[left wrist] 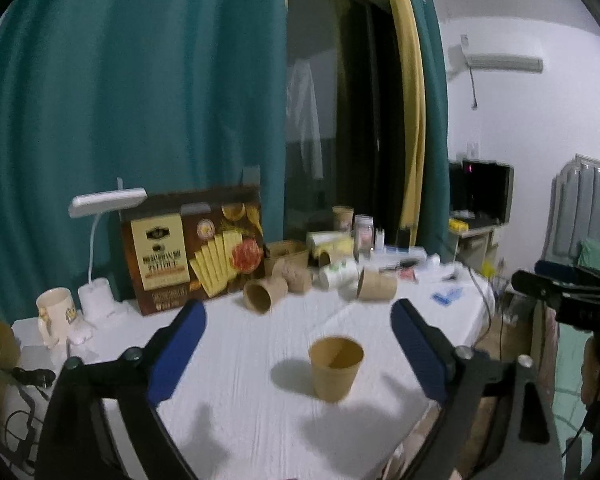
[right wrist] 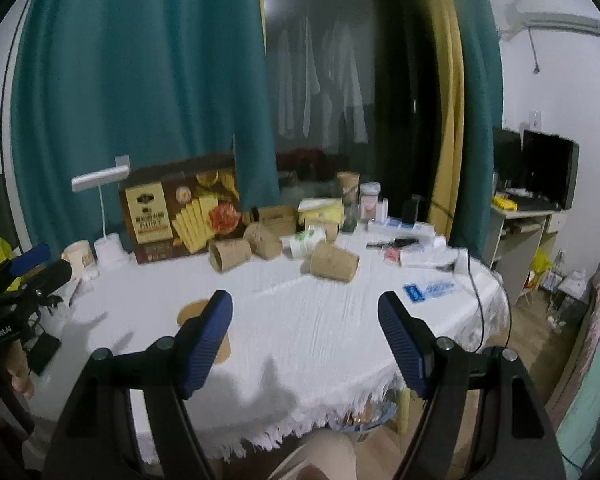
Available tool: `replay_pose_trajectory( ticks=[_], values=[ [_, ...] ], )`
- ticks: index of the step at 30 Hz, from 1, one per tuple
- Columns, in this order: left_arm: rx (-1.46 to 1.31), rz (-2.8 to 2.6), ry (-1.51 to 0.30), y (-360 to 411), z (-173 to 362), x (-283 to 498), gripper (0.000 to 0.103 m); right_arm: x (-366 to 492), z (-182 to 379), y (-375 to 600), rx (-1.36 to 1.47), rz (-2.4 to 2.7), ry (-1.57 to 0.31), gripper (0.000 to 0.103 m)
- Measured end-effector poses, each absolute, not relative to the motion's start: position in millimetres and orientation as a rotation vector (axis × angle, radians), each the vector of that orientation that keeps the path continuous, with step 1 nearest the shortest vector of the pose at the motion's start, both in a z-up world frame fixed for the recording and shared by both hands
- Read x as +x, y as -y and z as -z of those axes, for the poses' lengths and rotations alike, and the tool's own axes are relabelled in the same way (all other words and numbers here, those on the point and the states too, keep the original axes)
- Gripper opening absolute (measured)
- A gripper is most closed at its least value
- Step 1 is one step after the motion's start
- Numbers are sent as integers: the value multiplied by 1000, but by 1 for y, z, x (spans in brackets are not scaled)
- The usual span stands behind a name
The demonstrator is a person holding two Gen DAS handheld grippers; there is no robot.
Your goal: Flip cup upright
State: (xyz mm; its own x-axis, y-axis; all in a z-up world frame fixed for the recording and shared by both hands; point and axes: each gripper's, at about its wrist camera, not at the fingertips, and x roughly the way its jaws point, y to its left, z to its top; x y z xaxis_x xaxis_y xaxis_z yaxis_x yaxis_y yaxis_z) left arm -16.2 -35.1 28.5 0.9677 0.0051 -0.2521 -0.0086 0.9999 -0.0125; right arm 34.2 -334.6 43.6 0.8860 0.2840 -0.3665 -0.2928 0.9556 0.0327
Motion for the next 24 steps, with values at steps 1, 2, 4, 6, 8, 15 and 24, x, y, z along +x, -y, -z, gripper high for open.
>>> replay_pose_trajectory(
  ticks=[1,2,4,6,8,15,24],
  values=[
    [-17,-11,-234,33,-32,-19,98,32,-47,334,-25,-300,-368,73],
    [-19,-14,-213,31,-37,-22,99,29,-52,334,-26,-299,-357,73],
    [-15,-16,-188,28,-43,-27,100,25,-60,330,-21,-299,-335,75],
    [-12,-25,-171,24,-47,-30,101,20,-65,325,-14,-309,-313,82],
    [-11,-42,-165,18,-47,-32,101,17,-68,318,-16,-321,-299,82],
    [-53,-46,-205,-4,-36,-27,101,25,-59,289,-25,-347,-325,82],
    [-58,-24,-228,-9,-28,-21,101,36,-43,273,-36,-362,-356,82]
  ],
)
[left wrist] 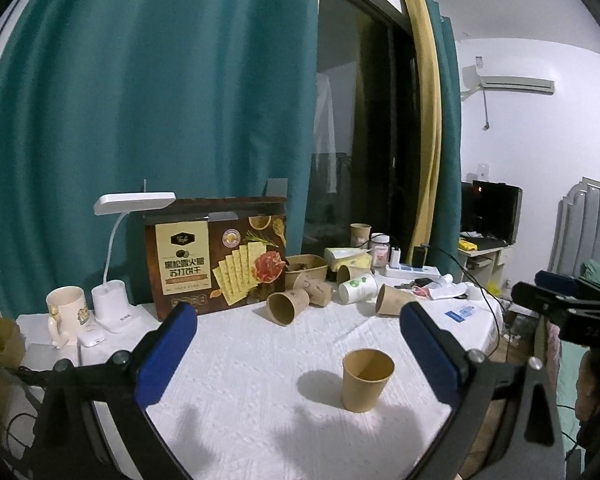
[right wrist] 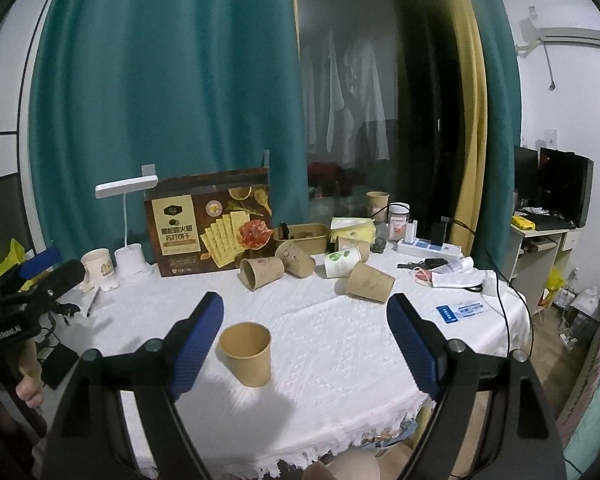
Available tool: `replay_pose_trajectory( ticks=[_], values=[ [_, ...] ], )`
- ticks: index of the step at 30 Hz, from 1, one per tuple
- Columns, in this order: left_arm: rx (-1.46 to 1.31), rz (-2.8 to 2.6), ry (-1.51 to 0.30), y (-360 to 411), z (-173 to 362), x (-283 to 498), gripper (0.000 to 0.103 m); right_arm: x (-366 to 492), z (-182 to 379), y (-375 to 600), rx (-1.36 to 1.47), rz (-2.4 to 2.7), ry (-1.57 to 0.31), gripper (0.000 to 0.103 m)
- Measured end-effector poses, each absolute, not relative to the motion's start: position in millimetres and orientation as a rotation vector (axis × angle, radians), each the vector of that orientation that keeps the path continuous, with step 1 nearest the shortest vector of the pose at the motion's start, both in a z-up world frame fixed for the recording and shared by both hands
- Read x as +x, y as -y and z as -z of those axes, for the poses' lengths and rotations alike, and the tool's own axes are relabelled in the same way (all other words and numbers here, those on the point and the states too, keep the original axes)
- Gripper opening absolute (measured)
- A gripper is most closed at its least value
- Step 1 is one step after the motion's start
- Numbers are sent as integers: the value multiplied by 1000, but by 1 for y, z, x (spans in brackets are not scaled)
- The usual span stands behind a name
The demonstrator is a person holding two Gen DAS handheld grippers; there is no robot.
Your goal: Flip cup upright
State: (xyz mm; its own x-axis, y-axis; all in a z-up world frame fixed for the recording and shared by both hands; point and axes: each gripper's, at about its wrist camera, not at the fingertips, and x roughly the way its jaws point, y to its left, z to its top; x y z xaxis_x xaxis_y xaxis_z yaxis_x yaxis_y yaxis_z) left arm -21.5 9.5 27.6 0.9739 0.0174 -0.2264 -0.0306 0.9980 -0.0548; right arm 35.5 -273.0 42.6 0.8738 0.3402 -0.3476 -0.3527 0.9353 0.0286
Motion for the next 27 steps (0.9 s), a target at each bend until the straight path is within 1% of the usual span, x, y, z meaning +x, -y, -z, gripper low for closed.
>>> replay_pose_trajectory(
  ticks=[27],
  values=[
    [-60,-13,-238,-1,-26,-12,101,41,-37,277,-34,-365,-364,82]
  ],
)
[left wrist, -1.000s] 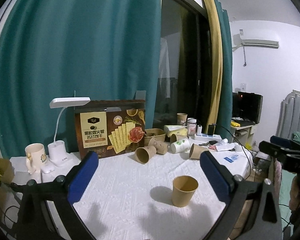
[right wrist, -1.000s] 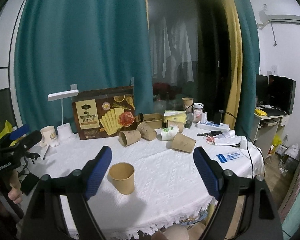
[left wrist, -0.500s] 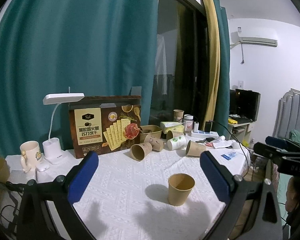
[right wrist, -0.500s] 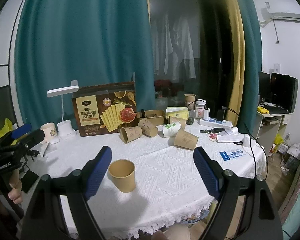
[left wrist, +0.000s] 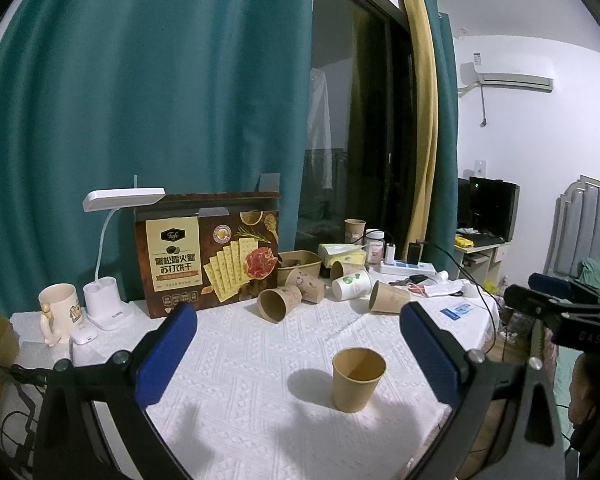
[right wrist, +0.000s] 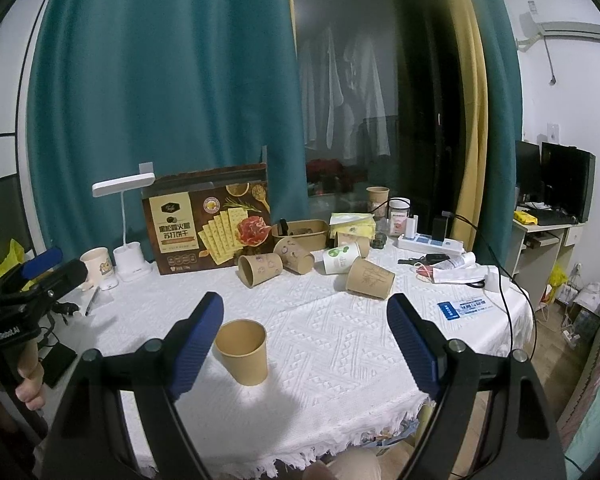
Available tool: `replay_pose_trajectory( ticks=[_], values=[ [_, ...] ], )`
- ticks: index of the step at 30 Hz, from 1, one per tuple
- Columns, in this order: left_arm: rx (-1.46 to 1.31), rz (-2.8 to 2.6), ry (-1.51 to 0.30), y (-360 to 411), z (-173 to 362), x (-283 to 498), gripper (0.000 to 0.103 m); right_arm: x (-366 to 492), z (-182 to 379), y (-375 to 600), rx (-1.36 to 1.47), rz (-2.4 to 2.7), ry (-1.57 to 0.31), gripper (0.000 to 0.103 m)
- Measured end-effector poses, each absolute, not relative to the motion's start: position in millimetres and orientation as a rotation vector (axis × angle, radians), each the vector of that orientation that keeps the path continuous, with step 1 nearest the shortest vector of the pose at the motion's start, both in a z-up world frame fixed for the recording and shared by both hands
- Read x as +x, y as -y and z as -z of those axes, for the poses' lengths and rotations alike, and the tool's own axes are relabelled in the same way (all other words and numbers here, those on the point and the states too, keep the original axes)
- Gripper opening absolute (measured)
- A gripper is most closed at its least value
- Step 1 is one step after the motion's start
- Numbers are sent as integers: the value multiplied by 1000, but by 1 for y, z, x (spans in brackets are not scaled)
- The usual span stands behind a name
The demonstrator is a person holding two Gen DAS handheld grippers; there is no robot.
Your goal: Flip cup upright
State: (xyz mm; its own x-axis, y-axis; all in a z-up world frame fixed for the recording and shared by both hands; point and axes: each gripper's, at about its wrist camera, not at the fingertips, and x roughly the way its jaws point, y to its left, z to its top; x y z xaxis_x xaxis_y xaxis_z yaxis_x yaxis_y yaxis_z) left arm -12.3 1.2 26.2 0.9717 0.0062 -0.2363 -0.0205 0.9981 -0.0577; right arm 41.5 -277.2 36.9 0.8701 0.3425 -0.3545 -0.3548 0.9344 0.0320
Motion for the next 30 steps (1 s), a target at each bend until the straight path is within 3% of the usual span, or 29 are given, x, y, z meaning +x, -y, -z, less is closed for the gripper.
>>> replay_pose_trajectory(
  ticks=[30],
  values=[
    [-60,-10,-236,2,-25,-12,101,42,-34,277,-30,-362,-368,82]
  ],
)
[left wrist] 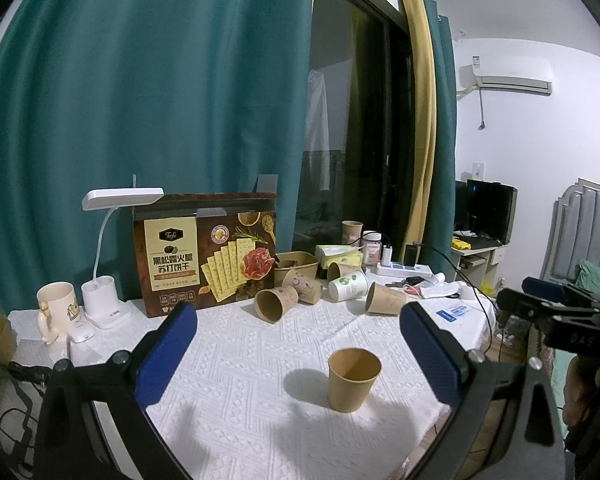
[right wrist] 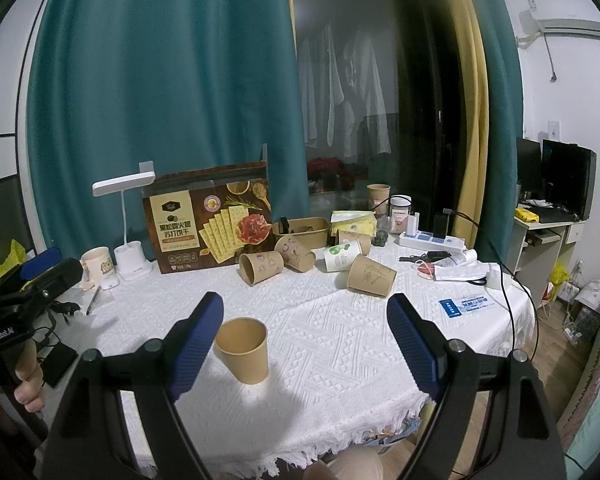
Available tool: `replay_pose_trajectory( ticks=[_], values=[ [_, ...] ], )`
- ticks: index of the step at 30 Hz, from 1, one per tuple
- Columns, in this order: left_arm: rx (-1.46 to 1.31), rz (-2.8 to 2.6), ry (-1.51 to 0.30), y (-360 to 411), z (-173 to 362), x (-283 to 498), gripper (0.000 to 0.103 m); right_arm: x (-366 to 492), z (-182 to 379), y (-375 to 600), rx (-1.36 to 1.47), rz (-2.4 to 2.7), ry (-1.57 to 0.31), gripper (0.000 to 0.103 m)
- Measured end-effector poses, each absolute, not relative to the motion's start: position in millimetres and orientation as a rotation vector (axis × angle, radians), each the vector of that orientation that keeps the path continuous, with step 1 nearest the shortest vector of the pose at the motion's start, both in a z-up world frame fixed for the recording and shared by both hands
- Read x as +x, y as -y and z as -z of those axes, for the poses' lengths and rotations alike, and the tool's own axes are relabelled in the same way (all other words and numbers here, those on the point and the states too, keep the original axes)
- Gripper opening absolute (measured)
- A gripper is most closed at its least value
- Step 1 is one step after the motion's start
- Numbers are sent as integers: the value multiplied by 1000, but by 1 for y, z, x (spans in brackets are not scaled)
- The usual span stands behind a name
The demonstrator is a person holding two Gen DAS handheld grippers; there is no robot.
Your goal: Flip cup upright
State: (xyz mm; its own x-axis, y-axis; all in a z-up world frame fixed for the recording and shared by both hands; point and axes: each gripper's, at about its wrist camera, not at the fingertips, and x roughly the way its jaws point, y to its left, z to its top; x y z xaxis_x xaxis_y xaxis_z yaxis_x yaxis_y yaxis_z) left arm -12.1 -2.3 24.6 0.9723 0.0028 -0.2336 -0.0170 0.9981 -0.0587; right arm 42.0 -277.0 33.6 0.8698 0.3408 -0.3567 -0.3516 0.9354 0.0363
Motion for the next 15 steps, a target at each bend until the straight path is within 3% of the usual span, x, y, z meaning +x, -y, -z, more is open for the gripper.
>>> replay_pose_trajectory(
  ticks=[15],
  values=[
    [-62,-11,-234,4,-24,-13,101,42,-33,276,-28,-361,-369,82]
  ],
)
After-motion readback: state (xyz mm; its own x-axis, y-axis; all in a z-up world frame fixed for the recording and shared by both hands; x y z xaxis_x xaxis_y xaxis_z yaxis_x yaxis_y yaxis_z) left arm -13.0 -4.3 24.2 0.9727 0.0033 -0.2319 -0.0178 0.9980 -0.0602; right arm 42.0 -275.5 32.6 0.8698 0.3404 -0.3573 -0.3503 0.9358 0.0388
